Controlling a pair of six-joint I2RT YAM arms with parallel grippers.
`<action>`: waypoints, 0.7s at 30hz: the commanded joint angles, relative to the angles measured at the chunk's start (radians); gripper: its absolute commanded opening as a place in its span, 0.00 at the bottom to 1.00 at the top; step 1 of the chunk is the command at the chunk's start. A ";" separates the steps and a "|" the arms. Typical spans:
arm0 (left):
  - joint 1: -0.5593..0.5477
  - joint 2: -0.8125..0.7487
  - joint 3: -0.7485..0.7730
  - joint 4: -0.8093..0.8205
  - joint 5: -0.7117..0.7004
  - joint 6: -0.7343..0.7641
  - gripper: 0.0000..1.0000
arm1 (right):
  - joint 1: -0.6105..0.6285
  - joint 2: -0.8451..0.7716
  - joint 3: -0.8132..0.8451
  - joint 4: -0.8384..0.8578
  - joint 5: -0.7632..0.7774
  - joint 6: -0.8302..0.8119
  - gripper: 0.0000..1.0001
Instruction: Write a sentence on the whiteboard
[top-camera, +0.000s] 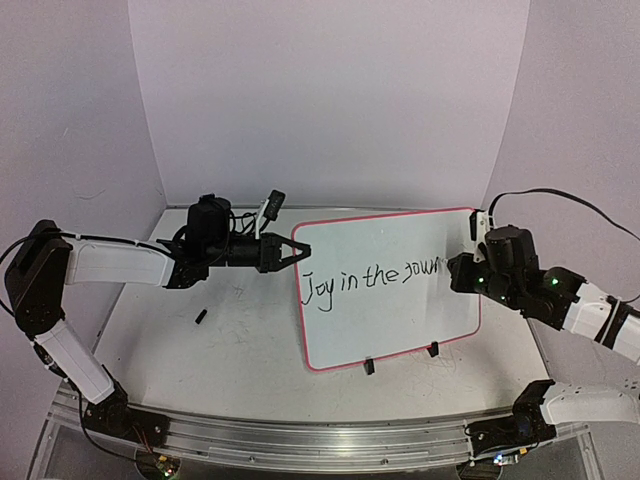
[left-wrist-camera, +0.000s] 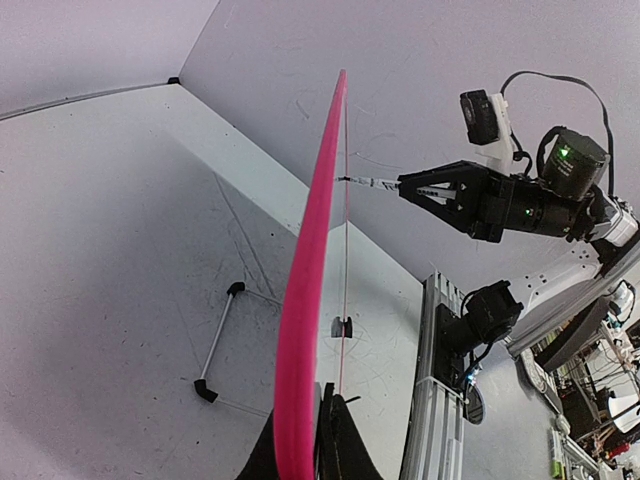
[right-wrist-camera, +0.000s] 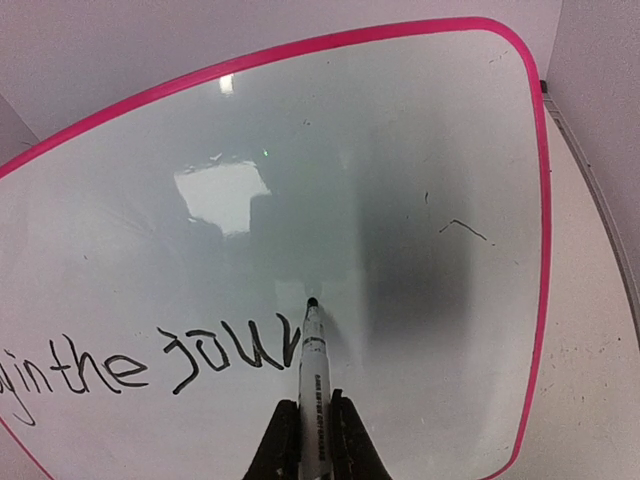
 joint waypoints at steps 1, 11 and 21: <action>-0.005 0.023 -0.012 -0.109 -0.134 0.087 0.00 | -0.003 -0.018 -0.011 -0.010 0.027 0.023 0.00; -0.006 0.028 -0.011 -0.110 -0.133 0.087 0.00 | -0.004 -0.030 -0.058 -0.044 -0.014 0.043 0.00; -0.007 0.026 -0.010 -0.109 -0.132 0.086 0.00 | -0.003 -0.043 -0.066 -0.059 -0.022 0.060 0.00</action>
